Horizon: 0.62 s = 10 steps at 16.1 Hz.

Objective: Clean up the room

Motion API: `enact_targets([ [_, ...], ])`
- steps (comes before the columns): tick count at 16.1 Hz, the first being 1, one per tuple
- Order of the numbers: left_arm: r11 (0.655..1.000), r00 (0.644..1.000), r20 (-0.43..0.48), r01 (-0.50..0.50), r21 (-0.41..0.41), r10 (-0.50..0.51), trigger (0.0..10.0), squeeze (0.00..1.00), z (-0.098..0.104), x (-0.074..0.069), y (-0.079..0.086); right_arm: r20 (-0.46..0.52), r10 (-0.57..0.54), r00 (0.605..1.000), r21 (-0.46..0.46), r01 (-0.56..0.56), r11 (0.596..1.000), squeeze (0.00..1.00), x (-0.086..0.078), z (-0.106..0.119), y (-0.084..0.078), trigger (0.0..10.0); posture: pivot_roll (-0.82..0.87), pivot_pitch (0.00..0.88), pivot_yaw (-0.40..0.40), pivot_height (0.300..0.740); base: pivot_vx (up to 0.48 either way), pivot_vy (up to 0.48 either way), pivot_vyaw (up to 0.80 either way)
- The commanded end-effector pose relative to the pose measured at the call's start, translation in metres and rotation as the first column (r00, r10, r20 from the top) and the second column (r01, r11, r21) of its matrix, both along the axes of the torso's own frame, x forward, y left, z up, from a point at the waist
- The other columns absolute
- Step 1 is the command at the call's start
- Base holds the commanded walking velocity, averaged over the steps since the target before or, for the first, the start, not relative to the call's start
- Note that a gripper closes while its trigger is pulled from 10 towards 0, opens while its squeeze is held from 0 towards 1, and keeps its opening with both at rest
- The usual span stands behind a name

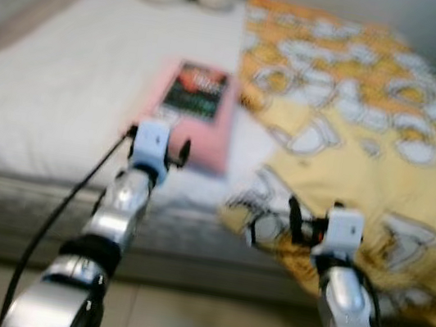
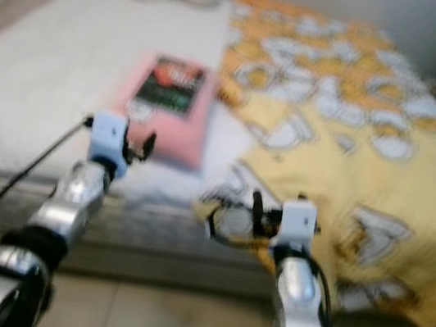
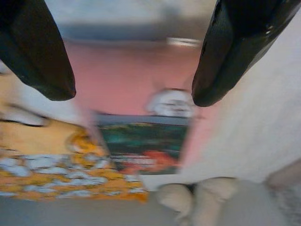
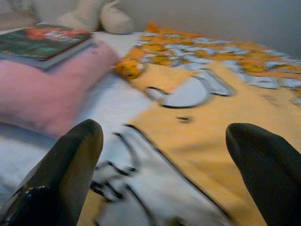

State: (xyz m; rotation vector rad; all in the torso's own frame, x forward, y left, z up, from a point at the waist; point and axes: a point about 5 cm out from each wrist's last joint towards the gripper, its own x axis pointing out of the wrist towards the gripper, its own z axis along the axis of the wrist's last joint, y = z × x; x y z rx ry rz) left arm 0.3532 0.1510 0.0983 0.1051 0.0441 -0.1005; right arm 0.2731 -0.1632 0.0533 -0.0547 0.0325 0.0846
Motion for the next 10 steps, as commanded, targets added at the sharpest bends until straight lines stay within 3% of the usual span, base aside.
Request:
enact_targets([
  [1, 1.000, 1.000, 0.021, -0.007, -0.009, 0.008, 10.0, 0.00, 0.006, 0.003, 0.000, 0.003, 0.016, 1.000, -0.013, -0.015, 1.000, 0.00, 0.001, 0.001, 0.002, 10.0, 0.02, 0.000, 0.021, 0.740, 0.458, 0.000, 0.00],
  [5, 0.999, 0.996, 0.069, -0.050, -0.010, 0.050, 10.0, 0.00, 0.017, 0.006, 0.005, 0.003, 0.021, 1.000, -0.017, -0.021, 1.000, 0.00, 0.000, 0.001, 0.002, 10.0, 0.02, 0.000, 0.018, 0.740, 0.447, 0.000, 0.00],
  [7, 0.998, 0.989, 0.130, -0.066, -0.005, 0.067, 10.0, 0.00, 0.032, 0.012, 0.008, 0.000, 0.022, 1.000, -0.019, -0.022, 1.000, 0.00, 0.000, 0.000, 0.001, 10.0, 0.03, 0.000, 0.014, 0.740, 0.444, 0.000, 0.00],
  [10, 0.998, 0.978, 0.205, 0.040, -0.057, -0.028, 10.0, 0.00, 0.060, 0.022, 0.001, -0.002, 0.030, 1.000, -0.021, -0.030, 0.999, 0.00, -0.003, -0.001, 0.002, 10.0, 0.03, 0.000, 0.010, 0.740, 0.444, 0.000, 0.00],
])
